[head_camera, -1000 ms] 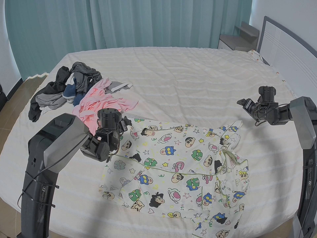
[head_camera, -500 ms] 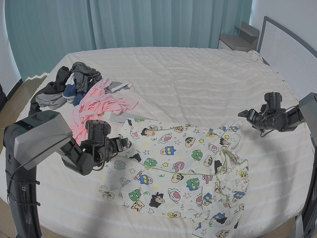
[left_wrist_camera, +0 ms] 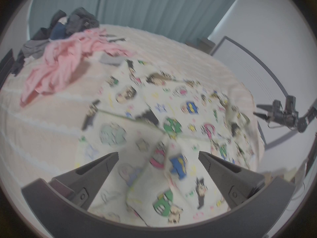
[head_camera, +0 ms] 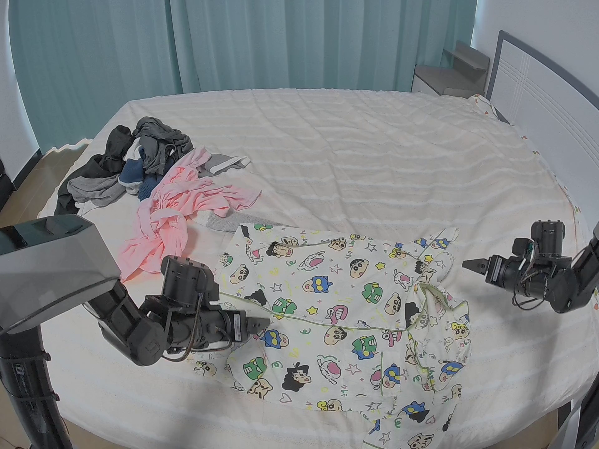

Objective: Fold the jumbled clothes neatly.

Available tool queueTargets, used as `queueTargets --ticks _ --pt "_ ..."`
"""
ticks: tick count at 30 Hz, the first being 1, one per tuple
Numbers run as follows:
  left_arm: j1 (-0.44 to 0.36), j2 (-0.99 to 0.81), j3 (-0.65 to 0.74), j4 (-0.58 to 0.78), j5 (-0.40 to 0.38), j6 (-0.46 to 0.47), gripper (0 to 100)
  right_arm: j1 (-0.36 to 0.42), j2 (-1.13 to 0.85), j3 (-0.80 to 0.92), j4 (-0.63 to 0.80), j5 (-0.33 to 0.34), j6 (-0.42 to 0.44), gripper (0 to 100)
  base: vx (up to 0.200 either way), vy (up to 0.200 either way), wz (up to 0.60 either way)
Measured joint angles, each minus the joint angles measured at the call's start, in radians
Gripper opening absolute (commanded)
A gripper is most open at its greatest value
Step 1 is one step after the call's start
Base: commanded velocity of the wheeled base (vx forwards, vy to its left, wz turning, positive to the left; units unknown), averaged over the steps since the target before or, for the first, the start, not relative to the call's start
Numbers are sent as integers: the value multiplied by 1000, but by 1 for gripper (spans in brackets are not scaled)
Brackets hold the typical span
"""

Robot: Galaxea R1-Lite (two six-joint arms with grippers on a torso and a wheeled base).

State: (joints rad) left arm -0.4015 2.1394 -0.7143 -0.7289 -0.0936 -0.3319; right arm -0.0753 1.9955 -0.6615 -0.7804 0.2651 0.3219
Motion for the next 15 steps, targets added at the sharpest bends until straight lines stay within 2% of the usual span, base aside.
queueTargets --ticks 6,15 --pt "-38 -4 105 31 -99 104 100 -4 -83 183 -185 29 -28 100 0 0 0" --pt "-43 13 152 30 -111 130 100 -6 -129 244 -208 37 -35 100 0 0 0"
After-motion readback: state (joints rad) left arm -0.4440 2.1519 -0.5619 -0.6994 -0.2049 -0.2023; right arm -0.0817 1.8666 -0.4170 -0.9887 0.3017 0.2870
